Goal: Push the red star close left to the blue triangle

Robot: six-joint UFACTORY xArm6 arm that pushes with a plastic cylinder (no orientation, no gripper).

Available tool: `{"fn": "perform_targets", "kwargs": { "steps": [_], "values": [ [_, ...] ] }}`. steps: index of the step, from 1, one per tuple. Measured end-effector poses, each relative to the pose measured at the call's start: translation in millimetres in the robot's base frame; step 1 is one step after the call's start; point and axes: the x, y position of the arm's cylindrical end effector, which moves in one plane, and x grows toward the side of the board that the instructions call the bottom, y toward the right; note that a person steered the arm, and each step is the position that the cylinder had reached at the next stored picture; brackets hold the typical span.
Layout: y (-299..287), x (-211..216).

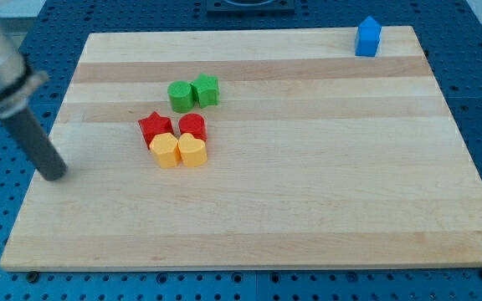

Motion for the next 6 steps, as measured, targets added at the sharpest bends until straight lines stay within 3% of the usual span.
{"fn": "perform_targets", "kwargs": {
  "steps": [1, 2, 5, 6],
  "values": [
    [8, -42],
    [59, -55],
    [270, -60],
    [314, -69]
  ]
}}
